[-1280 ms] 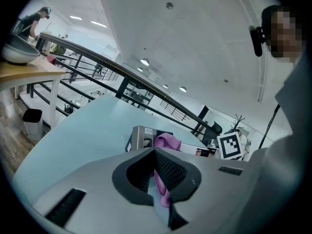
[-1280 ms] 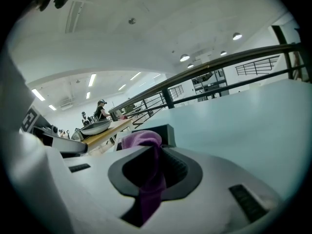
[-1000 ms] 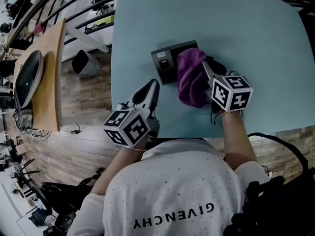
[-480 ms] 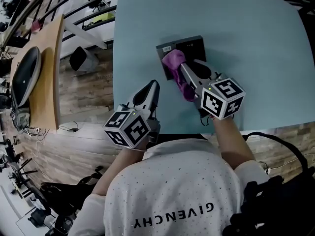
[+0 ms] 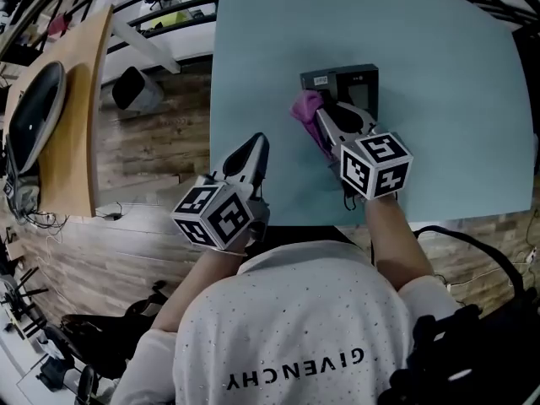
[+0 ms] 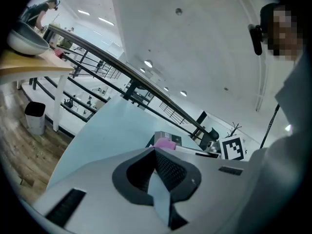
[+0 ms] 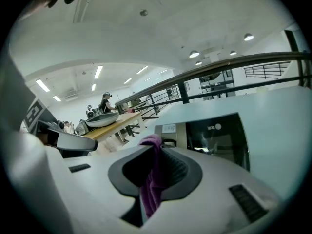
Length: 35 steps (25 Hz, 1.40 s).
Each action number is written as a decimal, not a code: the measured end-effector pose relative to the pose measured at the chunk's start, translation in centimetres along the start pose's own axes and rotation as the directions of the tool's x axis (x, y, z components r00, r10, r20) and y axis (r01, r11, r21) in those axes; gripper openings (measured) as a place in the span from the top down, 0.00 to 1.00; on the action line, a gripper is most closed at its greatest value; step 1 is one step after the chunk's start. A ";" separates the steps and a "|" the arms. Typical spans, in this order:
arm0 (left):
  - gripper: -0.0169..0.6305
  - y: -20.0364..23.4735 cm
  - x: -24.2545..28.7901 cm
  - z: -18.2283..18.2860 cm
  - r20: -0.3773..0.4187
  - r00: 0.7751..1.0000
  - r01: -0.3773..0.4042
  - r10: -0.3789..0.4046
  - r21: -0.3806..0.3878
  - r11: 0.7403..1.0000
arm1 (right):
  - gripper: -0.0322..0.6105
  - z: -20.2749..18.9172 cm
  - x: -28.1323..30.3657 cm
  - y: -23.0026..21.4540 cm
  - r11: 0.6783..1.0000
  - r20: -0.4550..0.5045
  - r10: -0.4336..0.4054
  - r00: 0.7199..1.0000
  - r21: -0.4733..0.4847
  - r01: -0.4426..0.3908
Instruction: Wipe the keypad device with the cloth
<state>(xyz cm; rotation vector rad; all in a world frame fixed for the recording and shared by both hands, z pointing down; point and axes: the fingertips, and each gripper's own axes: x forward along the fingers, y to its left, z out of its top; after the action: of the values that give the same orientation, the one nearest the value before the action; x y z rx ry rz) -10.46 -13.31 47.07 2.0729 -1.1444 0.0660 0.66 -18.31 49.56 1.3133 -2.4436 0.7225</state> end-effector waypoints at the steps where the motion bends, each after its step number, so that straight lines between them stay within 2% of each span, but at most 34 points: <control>1: 0.97 0.4 -0.2 0.3 0.001 1.000 0.003 -0.003 -0.005 1.000 | 0.89 0.1 0.0 -0.2 1.000 -0.002 -0.020 1.000 0.004 0.020; 7: 0.97 0.7 0.2 1.5 -0.001 0.999 0.043 -0.043 -0.015 0.999 | 0.89 0.4 -1.4 -2.8 0.989 -0.017 -0.150 0.989 -0.018 0.150; 11: 0.97 0.1 1.0 1.7 -0.018 0.997 0.069 -0.069 -0.007 0.998 | 0.89 0.1 -2.5 -5.1 0.977 -0.017 -0.208 0.978 0.035 0.209; 18: 0.97 -1.1 2.6 1.1 -0.061 0.994 0.090 -0.089 0.017 0.996 | 0.89 -0.1 -3.7 -8.0 0.963 0.012 -0.240 0.971 0.128 0.236; 24: 0.97 -1.2 2.7 1.6 -0.068 0.994 0.092 -0.089 0.037 0.995 | 0.89 0.0 -4.8 -10.2 0.950 0.030 -0.282 0.959 0.149 0.275; 35: 0.97 -1.4 2.5 1.9 -0.066 0.994 0.092 -0.089 0.045 0.995 | 0.89 -1.2 -6.8 -14.0 0.890 0.021 -0.375 0.927 0.290 0.353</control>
<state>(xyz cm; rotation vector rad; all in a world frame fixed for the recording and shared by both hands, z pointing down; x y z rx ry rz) -8.45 -15.83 45.80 2.1468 -1.0184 0.1165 16.03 -19.43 51.60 1.8749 -2.1044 0.9528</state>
